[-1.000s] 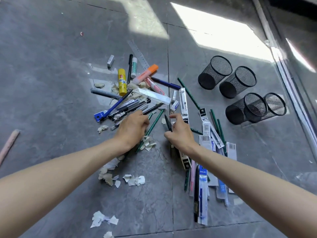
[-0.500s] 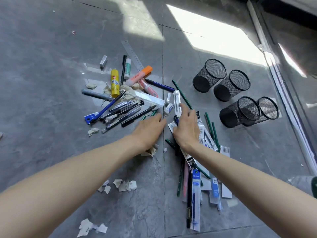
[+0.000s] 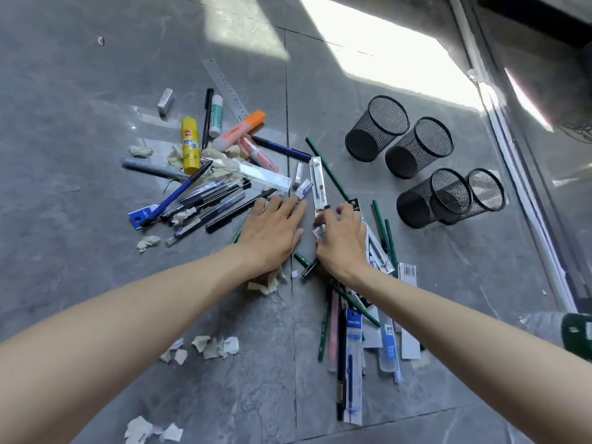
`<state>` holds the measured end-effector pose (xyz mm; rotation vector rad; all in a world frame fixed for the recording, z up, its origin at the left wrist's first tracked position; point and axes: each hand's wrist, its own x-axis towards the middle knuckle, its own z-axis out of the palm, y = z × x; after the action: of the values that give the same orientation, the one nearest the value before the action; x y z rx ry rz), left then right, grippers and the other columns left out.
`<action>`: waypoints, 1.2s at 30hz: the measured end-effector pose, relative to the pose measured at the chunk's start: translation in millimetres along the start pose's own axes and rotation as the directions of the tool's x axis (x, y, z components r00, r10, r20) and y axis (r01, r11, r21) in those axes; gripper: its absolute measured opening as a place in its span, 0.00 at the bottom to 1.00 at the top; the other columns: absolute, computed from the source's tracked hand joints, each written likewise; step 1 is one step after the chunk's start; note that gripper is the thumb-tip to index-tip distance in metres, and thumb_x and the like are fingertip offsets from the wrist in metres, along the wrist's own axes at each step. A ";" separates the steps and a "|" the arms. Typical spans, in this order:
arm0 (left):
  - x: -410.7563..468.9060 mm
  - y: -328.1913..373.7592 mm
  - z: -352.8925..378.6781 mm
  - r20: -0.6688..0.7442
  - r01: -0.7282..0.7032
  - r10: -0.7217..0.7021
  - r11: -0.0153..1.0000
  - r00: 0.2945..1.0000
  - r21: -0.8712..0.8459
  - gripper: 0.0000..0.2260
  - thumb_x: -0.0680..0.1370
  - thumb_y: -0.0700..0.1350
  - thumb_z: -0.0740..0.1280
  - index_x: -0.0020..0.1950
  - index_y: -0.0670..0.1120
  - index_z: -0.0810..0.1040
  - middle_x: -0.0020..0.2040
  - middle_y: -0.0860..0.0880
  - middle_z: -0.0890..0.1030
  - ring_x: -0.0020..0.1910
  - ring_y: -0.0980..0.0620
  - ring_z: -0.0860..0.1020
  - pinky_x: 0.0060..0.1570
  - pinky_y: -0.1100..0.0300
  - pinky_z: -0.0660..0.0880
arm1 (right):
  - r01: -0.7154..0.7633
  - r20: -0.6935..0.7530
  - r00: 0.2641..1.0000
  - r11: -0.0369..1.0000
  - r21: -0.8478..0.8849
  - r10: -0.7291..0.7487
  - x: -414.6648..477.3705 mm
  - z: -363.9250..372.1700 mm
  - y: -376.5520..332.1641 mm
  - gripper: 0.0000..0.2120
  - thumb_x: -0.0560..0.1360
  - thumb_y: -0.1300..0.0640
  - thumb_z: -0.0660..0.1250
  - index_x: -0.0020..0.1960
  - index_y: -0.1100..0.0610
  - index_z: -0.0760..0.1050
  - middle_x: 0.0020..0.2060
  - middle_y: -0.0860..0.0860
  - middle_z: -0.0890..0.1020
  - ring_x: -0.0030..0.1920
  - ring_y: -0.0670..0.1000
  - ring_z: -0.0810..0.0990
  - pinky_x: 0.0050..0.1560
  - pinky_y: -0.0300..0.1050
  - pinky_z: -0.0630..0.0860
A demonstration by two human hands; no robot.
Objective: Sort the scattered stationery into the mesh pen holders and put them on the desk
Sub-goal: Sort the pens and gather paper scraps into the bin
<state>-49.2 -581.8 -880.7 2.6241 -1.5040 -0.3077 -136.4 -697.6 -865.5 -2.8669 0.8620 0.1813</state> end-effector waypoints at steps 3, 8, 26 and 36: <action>3.8 -0.2 0.7 0.044 0.018 -0.018 1.000 0.999 0.000 0.24 0.82 0.53 0.47 0.77 0.47 0.51 0.74 0.50 0.59 0.69 0.45 0.59 0.66 0.48 0.55 | -0.012 0.000 1.000 1.000 -0.007 0.012 1.7 -1.2 3.1 0.15 0.70 0.59 0.66 0.56 0.53 0.71 0.57 0.55 0.67 0.57 0.56 0.65 0.52 0.46 0.58; -20.9 -13.0 2.9 -0.036 -0.169 0.169 0.986 0.985 -0.007 0.21 0.82 0.53 0.48 0.71 0.46 0.63 0.64 0.50 0.68 0.63 0.47 0.64 0.60 0.50 0.56 | 0.080 0.029 0.996 0.994 0.080 -0.083 6.2 -6.0 -2.1 0.23 0.71 0.57 0.66 0.66 0.53 0.67 0.62 0.55 0.65 0.64 0.56 0.63 0.60 0.47 0.59; -84.7 -1.7 21.1 0.150 -0.375 0.377 0.926 0.914 -0.043 0.27 0.81 0.56 0.42 0.77 0.45 0.52 0.78 0.47 0.51 0.77 0.50 0.50 0.74 0.47 0.52 | 0.255 0.267 0.935 0.966 -0.045 -0.234 -28.7 -21.1 17.9 0.41 0.64 0.66 0.67 0.74 0.52 0.55 0.70 0.57 0.57 0.68 0.58 0.58 0.66 0.49 0.58; -69.1 -12.2 2.6 0.052 -0.278 0.281 0.959 0.958 -0.052 0.28 0.82 0.57 0.44 0.77 0.43 0.54 0.78 0.46 0.53 0.77 0.51 0.50 0.74 0.51 0.44 | 0.320 0.301 0.916 0.936 -0.146 -0.266 -33.0 -25.0 7.8 0.38 0.67 0.65 0.66 0.73 0.53 0.56 0.73 0.59 0.53 0.71 0.59 0.55 0.68 0.49 0.56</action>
<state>-73.6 -516.0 -876.9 2.3457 -1.8359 -0.3882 -166.2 -690.5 -836.5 -2.9980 0.3710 0.6455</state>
